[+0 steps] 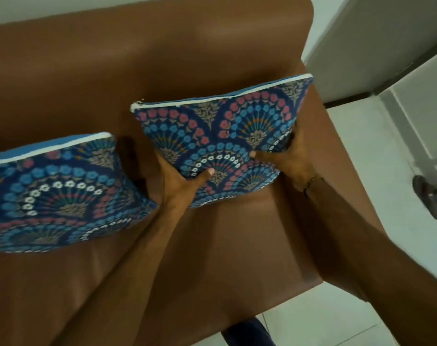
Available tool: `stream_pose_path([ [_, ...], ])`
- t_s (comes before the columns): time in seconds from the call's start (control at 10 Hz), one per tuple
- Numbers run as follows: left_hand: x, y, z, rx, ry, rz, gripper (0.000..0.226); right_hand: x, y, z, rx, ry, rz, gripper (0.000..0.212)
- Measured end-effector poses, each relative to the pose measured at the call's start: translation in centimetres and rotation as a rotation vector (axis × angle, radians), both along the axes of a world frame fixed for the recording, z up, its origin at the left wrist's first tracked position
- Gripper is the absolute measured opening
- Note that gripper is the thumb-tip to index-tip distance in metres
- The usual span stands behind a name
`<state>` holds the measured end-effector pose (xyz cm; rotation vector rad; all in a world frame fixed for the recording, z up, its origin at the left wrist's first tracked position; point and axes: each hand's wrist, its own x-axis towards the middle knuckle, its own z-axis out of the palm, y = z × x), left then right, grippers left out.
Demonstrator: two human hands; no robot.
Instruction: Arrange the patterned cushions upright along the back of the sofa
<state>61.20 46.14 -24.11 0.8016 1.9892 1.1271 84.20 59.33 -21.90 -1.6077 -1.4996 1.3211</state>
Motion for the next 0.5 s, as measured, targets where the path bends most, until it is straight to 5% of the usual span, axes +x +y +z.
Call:
stream_pose_path([
  [0.3,2.0,1.7,0.9,-0.015,-0.017,-0.029,0.127,1.1,0.6,-0.5,-0.051,0.061,-0.024,0.113],
  [0.5,-2.5,-1.2,7.3,0.136,0.084,-0.042,0.115,-2.4,-3.0,6.5,0.193,-0.133,0.044,0.117],
])
